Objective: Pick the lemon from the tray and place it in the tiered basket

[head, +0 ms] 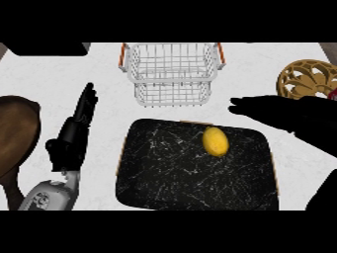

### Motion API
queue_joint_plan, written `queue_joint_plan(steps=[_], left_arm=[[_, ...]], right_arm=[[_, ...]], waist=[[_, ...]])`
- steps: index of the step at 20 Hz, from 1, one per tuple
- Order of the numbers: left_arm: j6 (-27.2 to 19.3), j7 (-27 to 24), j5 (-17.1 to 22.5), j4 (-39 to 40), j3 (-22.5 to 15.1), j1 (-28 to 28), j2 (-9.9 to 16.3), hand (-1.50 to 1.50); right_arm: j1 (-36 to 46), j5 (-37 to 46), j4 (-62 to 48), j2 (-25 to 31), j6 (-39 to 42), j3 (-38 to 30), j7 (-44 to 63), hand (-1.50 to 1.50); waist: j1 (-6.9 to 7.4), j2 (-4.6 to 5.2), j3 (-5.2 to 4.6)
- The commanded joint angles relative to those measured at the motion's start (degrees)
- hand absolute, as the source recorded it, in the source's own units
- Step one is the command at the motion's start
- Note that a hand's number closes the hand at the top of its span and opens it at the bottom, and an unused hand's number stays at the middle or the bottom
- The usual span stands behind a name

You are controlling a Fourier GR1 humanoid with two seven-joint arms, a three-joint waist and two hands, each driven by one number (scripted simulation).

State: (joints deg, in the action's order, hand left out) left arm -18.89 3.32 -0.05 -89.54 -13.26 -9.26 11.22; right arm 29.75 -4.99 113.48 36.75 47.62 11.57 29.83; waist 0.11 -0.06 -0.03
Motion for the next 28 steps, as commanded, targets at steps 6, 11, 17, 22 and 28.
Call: queue_joint_plan(steps=[6, 11, 17, 22, 28], left_arm=[[2.0, -2.7, -1.0, 4.4, 2.7, -2.4, -2.4, 0.00], [5.2, -2.1, 0.5, 2.9, 4.9, -0.2, -0.8, 0.00], [1.2, 0.5, -4.9, 2.1, 2.1, -2.2, -4.9, 0.00], [2.4, -2.2, -5.3, 2.5, 2.2, 0.3, -5.4, 0.00], [4.0, 2.4, -5.2, -2.2, 4.5, -0.1, -4.3, 0.00]], right_arm=[[-5.9, 12.0, 3.1, -2.6, 3.7, 0.7, -2.4, -1.50], [-8.2, 18.5, 5.0, -2.6, 4.5, 0.0, -6.7, -1.50], [-5.6, 28.4, -0.7, -1.6, 4.4, 1.7, -19.7, -1.50], [-4.2, 37.1, -1.8, -8.1, -0.8, 8.5, -18.9, -1.50], [-7.3, 42.7, -5.4, -7.4, -3.1, 3.9, -23.1, -1.50]], waist=[[-0.19, 0.07, 0.03], [-0.19, 0.05, 0.03], [0.00, 0.14, 0.07], [0.14, 0.11, 0.03], [-0.05, 0.04, 0.03]])
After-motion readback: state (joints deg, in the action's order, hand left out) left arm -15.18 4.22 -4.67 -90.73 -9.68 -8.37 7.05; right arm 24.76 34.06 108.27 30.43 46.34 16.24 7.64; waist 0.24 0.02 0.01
